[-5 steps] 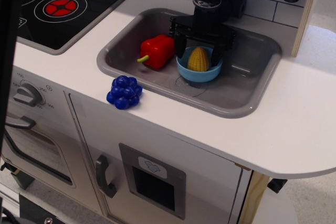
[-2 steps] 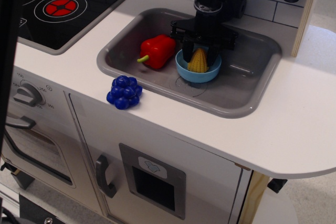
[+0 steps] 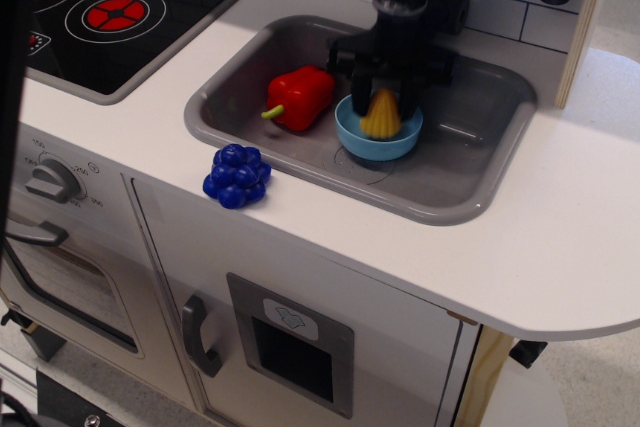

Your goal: Take corn out of bowl sink

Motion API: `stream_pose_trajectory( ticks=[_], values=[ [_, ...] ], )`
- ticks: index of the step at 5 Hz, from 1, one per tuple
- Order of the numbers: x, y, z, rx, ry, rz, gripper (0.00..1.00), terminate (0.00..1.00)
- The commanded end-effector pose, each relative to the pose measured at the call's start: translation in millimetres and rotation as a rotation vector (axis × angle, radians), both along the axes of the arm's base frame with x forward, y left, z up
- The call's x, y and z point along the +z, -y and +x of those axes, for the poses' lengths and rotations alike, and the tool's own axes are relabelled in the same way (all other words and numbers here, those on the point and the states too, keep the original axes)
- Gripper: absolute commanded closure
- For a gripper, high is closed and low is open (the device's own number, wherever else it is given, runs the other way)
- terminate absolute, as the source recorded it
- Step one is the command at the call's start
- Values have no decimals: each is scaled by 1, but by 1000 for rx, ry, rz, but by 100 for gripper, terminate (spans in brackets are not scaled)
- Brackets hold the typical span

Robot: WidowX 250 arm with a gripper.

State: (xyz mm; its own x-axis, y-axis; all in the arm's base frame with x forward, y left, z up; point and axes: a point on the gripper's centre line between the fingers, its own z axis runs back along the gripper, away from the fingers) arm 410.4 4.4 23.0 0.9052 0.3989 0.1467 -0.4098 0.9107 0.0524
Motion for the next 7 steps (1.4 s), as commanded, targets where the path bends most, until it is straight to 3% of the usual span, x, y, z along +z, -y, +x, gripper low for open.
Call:
stream_pose_trajectory(
  ticks=[1,2,3,5,7],
  values=[
    [74,24,7,44,129,-22,100,0],
    [72,42,2,10,82,-38,100,0],
    [59,54,3,53,60,-33,100,0],
    [25,65,1,108,39,-41,100,0],
    [5,70,-22,102,36,-69,100,0]
  ],
)
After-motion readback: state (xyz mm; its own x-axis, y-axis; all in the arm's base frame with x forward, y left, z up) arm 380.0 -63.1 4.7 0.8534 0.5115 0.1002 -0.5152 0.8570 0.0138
